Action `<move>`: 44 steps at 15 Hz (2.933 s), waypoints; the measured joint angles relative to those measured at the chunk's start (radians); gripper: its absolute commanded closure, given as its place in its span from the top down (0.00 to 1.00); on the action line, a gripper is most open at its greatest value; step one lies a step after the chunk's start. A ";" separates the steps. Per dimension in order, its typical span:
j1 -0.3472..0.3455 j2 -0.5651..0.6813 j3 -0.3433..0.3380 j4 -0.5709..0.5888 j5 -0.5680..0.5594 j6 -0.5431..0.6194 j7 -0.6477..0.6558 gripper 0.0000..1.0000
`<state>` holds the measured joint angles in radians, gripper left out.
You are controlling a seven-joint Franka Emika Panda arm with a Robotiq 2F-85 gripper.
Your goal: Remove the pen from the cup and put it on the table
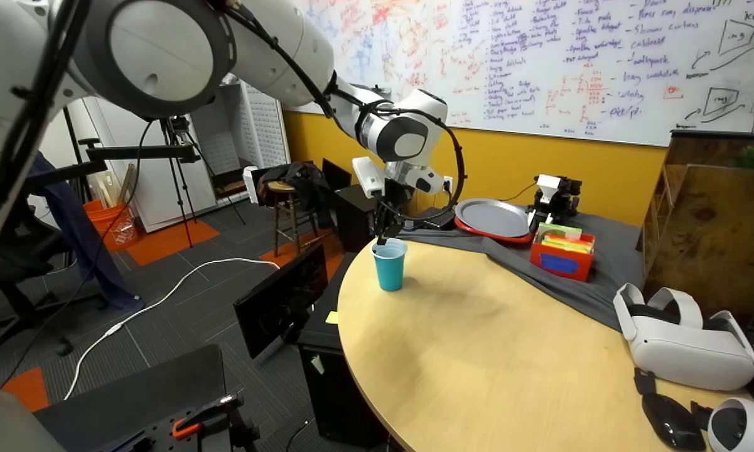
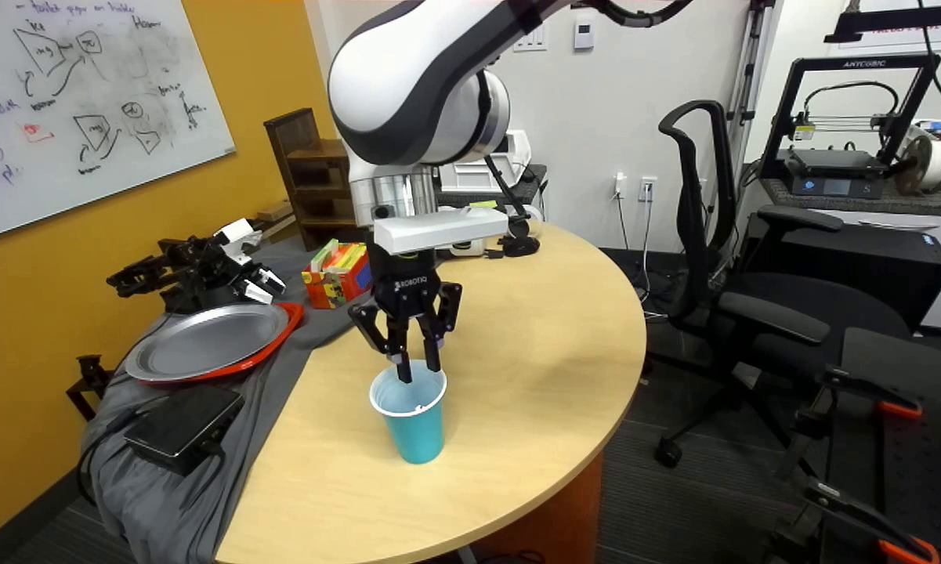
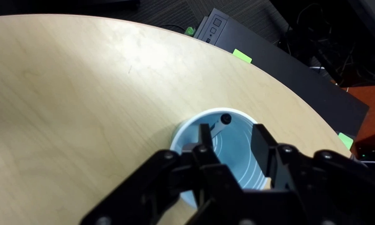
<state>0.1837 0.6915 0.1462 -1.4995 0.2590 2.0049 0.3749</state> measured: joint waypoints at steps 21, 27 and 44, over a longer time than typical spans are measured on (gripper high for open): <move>0.011 0.116 -0.004 0.109 -0.004 0.014 0.000 0.31; 0.011 0.135 -0.005 0.121 -0.004 0.014 0.000 0.30; 0.011 0.147 -0.005 0.122 -0.003 0.012 0.000 0.28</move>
<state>0.1942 0.8388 0.1417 -1.3775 0.2560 2.0168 0.3748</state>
